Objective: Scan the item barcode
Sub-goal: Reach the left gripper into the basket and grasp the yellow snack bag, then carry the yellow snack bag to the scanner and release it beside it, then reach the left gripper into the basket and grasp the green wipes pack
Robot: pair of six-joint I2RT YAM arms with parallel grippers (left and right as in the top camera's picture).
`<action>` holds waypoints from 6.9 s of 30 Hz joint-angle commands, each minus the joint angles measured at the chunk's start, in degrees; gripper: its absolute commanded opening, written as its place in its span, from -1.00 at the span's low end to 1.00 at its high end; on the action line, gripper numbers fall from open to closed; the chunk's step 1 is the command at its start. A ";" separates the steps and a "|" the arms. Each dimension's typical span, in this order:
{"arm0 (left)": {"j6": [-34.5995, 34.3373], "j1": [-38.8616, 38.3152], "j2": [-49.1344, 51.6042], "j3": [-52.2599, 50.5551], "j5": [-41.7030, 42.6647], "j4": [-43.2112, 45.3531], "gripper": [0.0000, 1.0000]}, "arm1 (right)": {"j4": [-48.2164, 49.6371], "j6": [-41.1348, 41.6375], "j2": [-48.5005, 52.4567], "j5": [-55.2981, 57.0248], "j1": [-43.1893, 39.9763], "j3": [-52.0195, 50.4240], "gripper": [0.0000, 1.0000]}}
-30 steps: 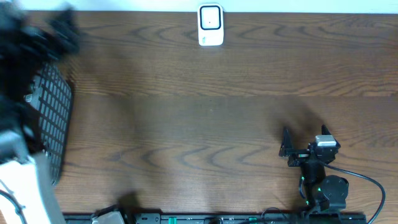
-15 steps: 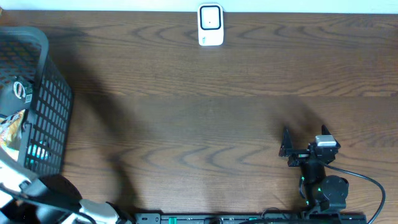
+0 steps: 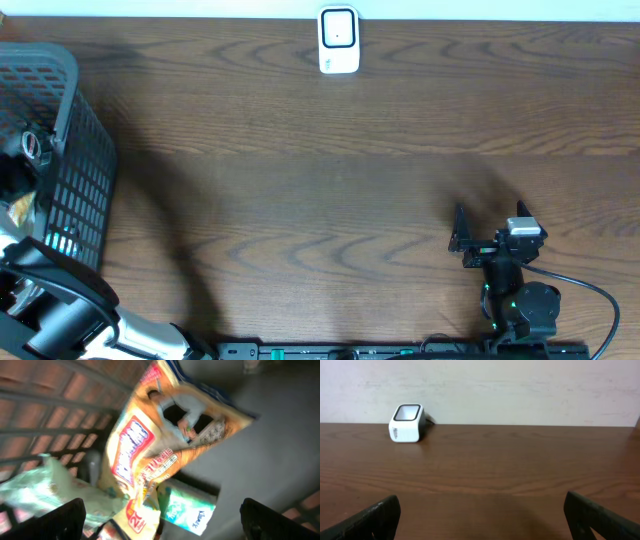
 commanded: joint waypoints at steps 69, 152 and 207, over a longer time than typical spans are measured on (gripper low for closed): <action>-59.36 -42.82 -34.73 -5.05 44.15 27.34 -0.85 | -0.26 0.72 -0.31 0.24 0.31 -0.09 0.99; -22.91 0.98 -2.49 -3.48 -12.48 1.11 0.71 | -0.26 0.72 -0.31 0.24 0.31 -0.09 0.99; -24.04 5.05 1.16 -11.96 -13.07 12.28 -0.85 | -0.26 0.72 -0.31 0.24 0.31 -0.09 0.99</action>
